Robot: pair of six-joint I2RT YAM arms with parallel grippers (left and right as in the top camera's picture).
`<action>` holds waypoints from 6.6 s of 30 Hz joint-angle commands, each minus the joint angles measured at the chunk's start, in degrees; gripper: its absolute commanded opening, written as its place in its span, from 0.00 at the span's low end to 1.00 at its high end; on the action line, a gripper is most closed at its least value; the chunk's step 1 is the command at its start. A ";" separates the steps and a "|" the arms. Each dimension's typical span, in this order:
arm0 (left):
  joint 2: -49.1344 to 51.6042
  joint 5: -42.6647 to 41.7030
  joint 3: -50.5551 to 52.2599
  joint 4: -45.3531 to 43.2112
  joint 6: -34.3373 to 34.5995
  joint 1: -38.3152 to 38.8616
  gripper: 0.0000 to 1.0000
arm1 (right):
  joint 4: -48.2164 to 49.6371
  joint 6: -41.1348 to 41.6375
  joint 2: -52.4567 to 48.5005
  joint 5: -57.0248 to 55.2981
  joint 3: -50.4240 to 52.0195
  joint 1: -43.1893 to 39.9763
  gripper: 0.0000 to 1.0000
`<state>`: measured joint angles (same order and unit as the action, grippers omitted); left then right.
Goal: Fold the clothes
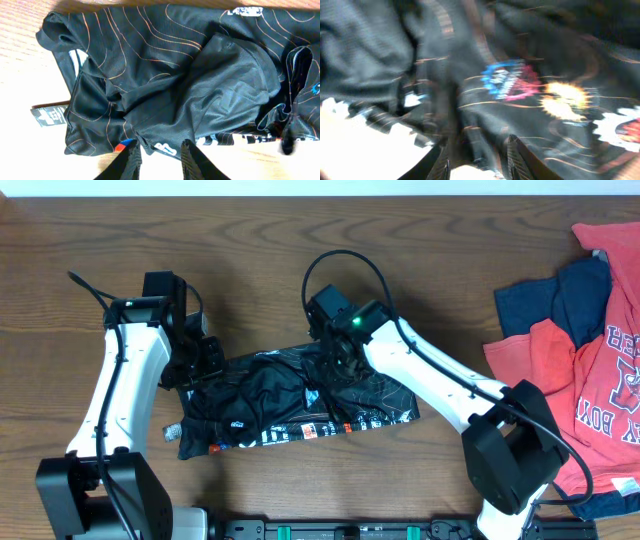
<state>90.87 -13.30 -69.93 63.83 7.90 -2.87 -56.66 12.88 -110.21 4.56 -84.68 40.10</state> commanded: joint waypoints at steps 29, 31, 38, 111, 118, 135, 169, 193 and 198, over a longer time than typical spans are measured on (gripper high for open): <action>5.64 10.75 10.91 -11.30 2.25 0.02 0.91 | -7.74 14.78 0.07 -15.50 -0.07 -9.03 0.48; 7.87 11.80 10.91 -11.52 2.29 0.00 0.90 | -8.04 14.97 0.07 -15.50 -0.07 -9.42 0.48; 16.52 10.71 10.91 -11.93 2.93 0.02 0.90 | -8.09 14.97 0.07 -15.52 -0.07 -9.73 0.48; 12.04 -14.40 -21.40 11.04 0.96 11.87 0.22 | 0.79 -8.33 4.76 11.21 -0.07 -22.77 0.66; 11.91 -11.06 -19.50 2.40 4.46 -1.31 0.33 | 7.56 -14.47 4.68 18.84 -0.04 -12.41 0.68; 12.13 -6.56 -7.37 -4.90 7.02 -3.76 0.46 | 14.56 -9.70 -3.39 6.51 -0.04 10.80 0.72; 12.11 -6.56 -7.04 -5.25 7.02 -3.74 0.46 | -5.25 28.94 -4.76 -18.32 -0.04 6.95 0.01; 12.11 -6.56 -7.04 -4.83 7.02 -3.74 0.47 | 1.75 10.51 3.15 -8.04 -3.34 1.01 0.60; 12.11 -6.56 -7.04 -4.79 7.02 -3.74 0.47 | 4.61 9.31 0.52 -5.92 -3.28 1.01 0.64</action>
<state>103.28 -20.56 -77.14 58.70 14.81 -6.48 -51.94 26.57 -108.09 -3.62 -87.99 41.56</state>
